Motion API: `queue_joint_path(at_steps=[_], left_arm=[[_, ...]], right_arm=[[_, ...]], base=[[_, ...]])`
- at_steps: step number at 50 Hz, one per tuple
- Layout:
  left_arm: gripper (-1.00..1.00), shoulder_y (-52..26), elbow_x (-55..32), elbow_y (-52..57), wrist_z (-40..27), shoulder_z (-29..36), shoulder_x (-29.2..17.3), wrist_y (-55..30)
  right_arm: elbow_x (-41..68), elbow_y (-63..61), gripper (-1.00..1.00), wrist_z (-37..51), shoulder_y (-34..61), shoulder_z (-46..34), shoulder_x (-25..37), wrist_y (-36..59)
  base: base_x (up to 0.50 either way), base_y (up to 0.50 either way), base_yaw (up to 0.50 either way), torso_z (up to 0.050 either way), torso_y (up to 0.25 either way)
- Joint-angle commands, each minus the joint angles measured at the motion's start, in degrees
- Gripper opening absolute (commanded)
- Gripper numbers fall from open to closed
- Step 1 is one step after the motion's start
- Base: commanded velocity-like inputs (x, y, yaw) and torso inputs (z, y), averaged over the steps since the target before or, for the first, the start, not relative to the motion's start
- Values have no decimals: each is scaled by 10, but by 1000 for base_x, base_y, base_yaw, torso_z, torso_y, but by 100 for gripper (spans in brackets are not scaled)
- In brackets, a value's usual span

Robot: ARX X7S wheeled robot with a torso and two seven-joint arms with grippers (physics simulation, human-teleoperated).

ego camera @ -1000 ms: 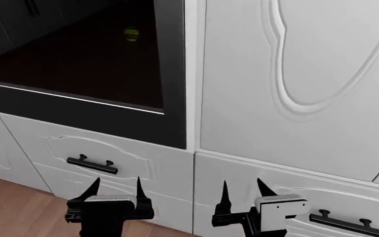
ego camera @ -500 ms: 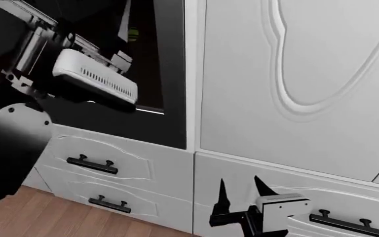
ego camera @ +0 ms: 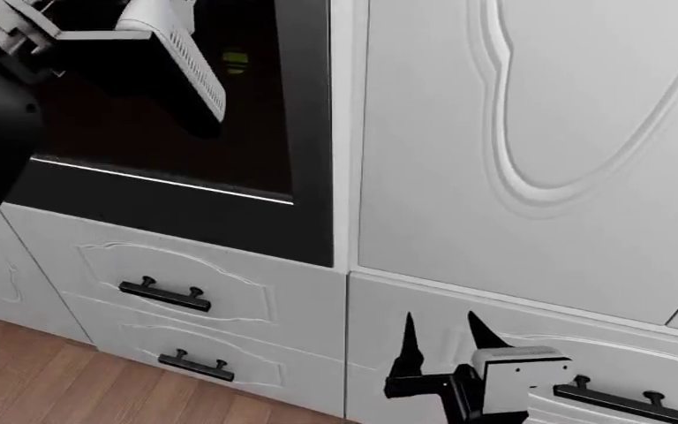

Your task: Open the oven door

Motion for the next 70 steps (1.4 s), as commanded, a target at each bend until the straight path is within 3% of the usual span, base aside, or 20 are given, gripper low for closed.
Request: queue_joint_path(at_steps=[1, 15, 70], left_arm=[[100, -22, -17, -9, 55, 13, -1, -16], [100, -35, -34, 3, 92, 15, 0, -23], [100, -8, -23, -123, 54, 32, 67, -80]], right_arm=[[2, 5, 100, 6, 2, 1, 2, -2], [1, 11, 100, 14, 4, -1, 6, -4], [10, 12, 100, 27, 7, -13, 17, -8]], base=[[0, 0, 0, 0, 0], [0, 0, 0, 0, 0], [0, 0, 0, 0, 0]])
